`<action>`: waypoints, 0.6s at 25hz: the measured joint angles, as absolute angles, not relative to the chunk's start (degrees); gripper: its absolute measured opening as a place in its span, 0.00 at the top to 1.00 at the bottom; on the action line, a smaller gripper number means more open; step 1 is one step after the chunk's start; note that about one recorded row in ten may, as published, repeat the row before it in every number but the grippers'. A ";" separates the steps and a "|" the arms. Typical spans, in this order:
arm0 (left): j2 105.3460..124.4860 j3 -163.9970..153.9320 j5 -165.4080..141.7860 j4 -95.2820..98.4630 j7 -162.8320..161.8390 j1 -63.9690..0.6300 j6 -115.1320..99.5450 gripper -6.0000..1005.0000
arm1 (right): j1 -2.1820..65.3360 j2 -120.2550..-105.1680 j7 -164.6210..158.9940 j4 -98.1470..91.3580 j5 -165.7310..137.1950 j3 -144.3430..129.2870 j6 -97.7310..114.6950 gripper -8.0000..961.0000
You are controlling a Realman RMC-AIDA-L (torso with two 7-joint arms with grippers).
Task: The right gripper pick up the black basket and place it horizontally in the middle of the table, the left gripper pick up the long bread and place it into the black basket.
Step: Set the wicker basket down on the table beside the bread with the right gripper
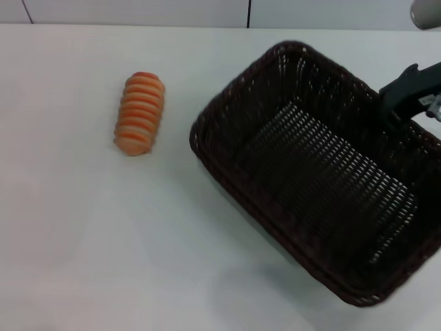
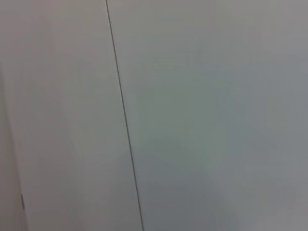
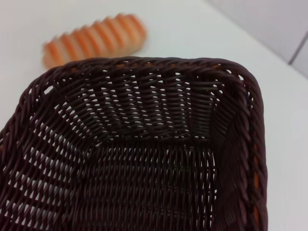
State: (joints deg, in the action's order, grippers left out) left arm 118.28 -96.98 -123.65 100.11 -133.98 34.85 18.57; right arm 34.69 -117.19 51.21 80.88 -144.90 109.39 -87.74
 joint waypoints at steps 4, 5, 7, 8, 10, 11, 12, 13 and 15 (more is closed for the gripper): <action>118.32 -97.75 -123.66 100.47 -134.41 34.89 18.37 0.16 | 37.44 -115.46 55.64 78.30 -144.95 110.11 -91.18 0.84; 118.32 -97.95 -123.66 100.67 -134.43 34.91 18.37 0.16 | 38.07 -115.06 56.32 77.55 -144.96 110.13 -91.62 0.84; 118.30 -98.52 -123.66 101.09 -134.39 34.97 18.36 0.16 | 39.37 -114.15 58.25 75.95 -145.01 110.44 -92.22 0.84; 118.28 -98.81 -123.66 101.29 -134.34 34.98 18.37 0.16 | 39.79 -113.83 59.33 75.42 -145.06 110.61 -92.38 0.84; 118.23 -99.26 -123.66 101.58 -134.41 34.99 18.37 0.16 | 40.67 -113.16 61.72 74.36 -145.24 111.03 -92.55 0.84; 118.22 -99.62 -123.66 101.87 -134.53 35.00 18.36 0.16 | 41.68 -112.40 64.44 73.60 -145.88 111.36 -92.41 0.84; 118.22 -99.62 -123.66 101.87 -134.53 35.00 18.36 0.16 | 41.68 -112.40 64.44 73.60 -145.88 111.36 -92.41 0.84; 118.21 -99.86 -123.66 102.06 -134.54 34.99 18.36 0.16 | 42.29 -111.95 65.98 73.15 -146.52 111.42 -92.36 0.84; 118.21 -100.54 -123.66 102.65 -134.45 34.99 18.36 0.16 | 43.62 -111.36 68.15 72.22 -148.01 111.40 -92.31 0.84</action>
